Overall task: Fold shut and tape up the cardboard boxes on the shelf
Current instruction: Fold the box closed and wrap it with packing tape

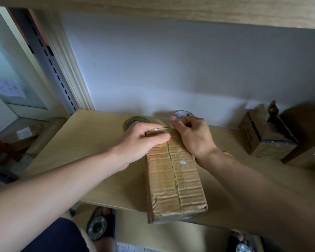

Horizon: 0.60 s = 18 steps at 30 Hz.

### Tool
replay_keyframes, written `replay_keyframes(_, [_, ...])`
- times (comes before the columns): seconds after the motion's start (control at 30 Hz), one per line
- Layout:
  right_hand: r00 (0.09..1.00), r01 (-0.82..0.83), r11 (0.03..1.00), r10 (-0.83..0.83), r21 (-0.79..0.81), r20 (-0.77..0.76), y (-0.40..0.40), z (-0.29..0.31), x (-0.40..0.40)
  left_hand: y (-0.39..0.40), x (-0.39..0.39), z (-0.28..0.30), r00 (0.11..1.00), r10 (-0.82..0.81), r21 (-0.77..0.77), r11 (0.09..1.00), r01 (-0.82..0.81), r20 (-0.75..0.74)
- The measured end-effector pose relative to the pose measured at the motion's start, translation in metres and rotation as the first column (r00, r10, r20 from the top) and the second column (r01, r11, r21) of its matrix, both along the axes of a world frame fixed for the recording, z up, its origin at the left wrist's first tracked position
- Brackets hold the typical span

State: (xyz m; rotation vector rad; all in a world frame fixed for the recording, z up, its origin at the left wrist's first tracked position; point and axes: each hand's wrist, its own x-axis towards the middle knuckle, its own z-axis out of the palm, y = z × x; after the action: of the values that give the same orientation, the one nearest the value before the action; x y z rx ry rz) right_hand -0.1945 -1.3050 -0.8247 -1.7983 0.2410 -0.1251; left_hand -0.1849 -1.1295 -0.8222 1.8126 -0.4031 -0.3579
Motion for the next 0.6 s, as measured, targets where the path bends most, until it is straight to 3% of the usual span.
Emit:
replay_keyframes(0.17, [0.995,-0.095,0.993,0.096,-0.065,0.006,-0.004,0.003,-0.009,-0.005,0.003,-0.002,0.988,0.142,-0.042,0.989,-0.145,-0.064])
replay_keyframes(0.37, [0.934,-0.351,0.935,0.346,-0.056,-0.087,-0.01,0.015,-0.022,-0.006,0.005,-0.002,0.967,0.236,-0.042,0.97,-0.241,-0.099])
replay_keyframes(0.6, [0.947,-0.32,0.943,0.316,-0.089,-0.058,-0.015,0.015,-0.018,-0.009,0.003,-0.001,0.963,0.263,0.018,0.965,-0.263,-0.062])
